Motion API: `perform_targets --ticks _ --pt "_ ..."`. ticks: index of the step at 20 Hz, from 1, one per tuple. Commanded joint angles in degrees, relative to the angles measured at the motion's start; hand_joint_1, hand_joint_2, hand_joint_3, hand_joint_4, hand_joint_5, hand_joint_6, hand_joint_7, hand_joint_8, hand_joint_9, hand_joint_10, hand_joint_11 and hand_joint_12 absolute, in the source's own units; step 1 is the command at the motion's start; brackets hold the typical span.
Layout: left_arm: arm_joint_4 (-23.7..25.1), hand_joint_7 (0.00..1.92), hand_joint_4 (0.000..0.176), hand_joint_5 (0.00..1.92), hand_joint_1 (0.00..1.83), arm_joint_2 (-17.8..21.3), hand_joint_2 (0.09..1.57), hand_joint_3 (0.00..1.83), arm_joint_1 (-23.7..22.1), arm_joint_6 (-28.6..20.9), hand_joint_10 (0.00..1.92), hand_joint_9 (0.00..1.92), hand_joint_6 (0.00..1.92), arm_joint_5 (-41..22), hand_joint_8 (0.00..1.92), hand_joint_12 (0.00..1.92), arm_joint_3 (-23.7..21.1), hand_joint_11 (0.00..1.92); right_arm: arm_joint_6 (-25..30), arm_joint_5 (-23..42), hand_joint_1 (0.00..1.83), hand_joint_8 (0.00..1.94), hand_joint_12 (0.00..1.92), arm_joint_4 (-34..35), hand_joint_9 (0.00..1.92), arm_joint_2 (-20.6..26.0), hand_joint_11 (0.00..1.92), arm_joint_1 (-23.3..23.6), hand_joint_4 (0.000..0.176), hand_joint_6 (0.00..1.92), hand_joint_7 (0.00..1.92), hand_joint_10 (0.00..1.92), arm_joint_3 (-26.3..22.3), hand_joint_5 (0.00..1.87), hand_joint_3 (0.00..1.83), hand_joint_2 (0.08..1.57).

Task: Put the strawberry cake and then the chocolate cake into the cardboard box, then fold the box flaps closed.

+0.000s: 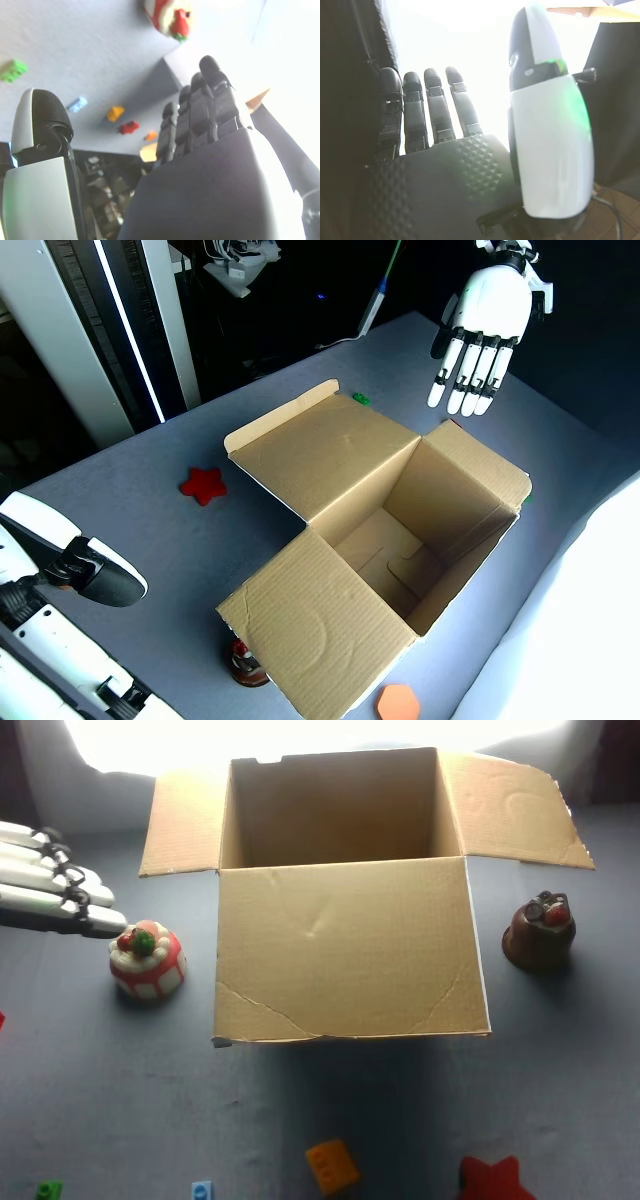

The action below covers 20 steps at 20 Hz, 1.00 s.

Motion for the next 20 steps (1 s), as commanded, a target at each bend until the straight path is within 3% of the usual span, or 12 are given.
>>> perform_targets --ticks 1,5,10,13,20 --pt "-3.22 0.07 0.070 0.03 1.09 0.20 0.96 0.00 -0.06 0.01 0.00 0.09 0.00 1.14 0.00 0.66 -0.30 0.00 -0.06 5.81 0.86 0.00 0.69 -1.74 0.13 0.79 0.00 0.94 0.004 0.00 0.12 0.02 0.17 0.13 0.00 1.01" --pt "-5.62 0.07 0.064 0.05 1.12 -1.38 0.96 0.00 3.14 0.90 0.00 0.07 0.01 2.56 0.00 0.61 -0.91 0.00 -0.06 5.81 1.04 0.00 0.51 -1.74 0.11 0.78 0.00 0.96 0.000 0.01 0.12 0.00 0.17 0.18 0.00 0.97" --pt "-11.22 0.07 0.065 0.06 1.12 -5.74 0.96 0.00 8.09 3.07 0.00 0.08 0.01 3.42 0.00 0.64 1.93 0.00 -0.06 5.81 1.07 0.00 0.34 -1.74 0.08 0.77 0.00 0.97 0.009 0.00 0.11 0.00 0.18 0.19 0.00 0.96" --pt "-13.23 0.08 0.062 0.06 1.08 -8.58 0.97 0.00 10.62 3.50 0.00 0.08 0.00 4.13 0.00 0.61 4.38 0.00 -0.06 5.81 1.04 0.00 0.35 -1.74 0.08 0.76 0.00 0.97 0.016 0.00 0.10 0.00 0.18 0.16 0.00 0.97" --pt "-16.63 0.08 0.068 0.09 1.14 -14.96 0.96 0.00 12.77 5.47 0.01 0.10 0.01 5.08 0.00 0.65 10.51 0.00 -0.06 5.83 1.05 0.00 0.24 -1.74 0.04 0.77 0.00 0.97 0.022 0.00 0.08 0.00 0.18 0.13 0.00 0.97"
